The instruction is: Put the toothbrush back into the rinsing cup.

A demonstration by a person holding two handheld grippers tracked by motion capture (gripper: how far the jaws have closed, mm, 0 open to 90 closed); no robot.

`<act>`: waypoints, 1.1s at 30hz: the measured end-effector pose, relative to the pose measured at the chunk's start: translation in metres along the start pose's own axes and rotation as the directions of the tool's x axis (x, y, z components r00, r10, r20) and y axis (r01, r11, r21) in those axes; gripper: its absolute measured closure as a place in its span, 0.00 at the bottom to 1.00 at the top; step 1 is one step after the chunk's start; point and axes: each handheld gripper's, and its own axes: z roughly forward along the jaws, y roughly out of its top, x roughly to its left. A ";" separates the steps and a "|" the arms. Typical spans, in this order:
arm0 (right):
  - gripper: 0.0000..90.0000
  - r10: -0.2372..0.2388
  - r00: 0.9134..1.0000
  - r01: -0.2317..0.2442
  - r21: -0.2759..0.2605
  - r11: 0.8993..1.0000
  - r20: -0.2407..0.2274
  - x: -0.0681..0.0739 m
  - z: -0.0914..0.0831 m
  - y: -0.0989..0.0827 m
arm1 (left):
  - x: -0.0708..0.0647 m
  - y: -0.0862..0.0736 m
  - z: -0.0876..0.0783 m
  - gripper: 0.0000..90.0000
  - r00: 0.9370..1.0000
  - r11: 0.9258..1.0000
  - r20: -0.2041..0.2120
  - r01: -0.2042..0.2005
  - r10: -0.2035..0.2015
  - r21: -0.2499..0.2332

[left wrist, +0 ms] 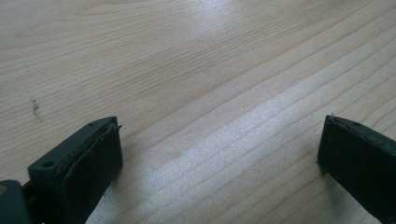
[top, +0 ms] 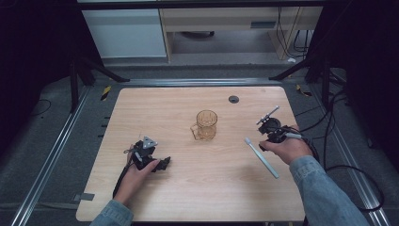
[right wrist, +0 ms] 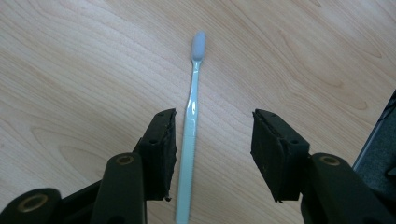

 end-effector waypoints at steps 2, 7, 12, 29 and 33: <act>0.59 -0.006 1.000 0.006 0.009 1.000 0.002 -0.002 0.001 0.003 | 0.000 0.000 0.000 0.00 1.000 1.000 -0.001 0.001 -0.001 -0.001; 0.61 -0.011 1.000 0.011 0.043 0.999 -0.004 -0.003 0.011 0.006 | 0.000 0.000 0.000 0.00 1.000 1.000 -0.001 0.000 0.000 0.001; 0.63 -0.007 1.000 0.008 0.074 0.997 -0.016 0.000 0.024 0.006 | 0.000 0.000 0.000 0.00 1.000 1.000 0.000 0.003 -0.003 -0.001; 0.73 0.016 0.998 -0.004 0.176 0.984 -0.066 0.001 0.072 0.012 | 0.000 0.000 0.000 0.00 1.000 1.000 -0.001 -0.001 0.001 0.004; 0.74 0.029 0.996 -0.013 0.188 0.982 -0.082 0.001 0.076 0.013 | 0.000 0.000 0.000 0.00 1.000 1.000 0.000 -0.001 0.001 0.005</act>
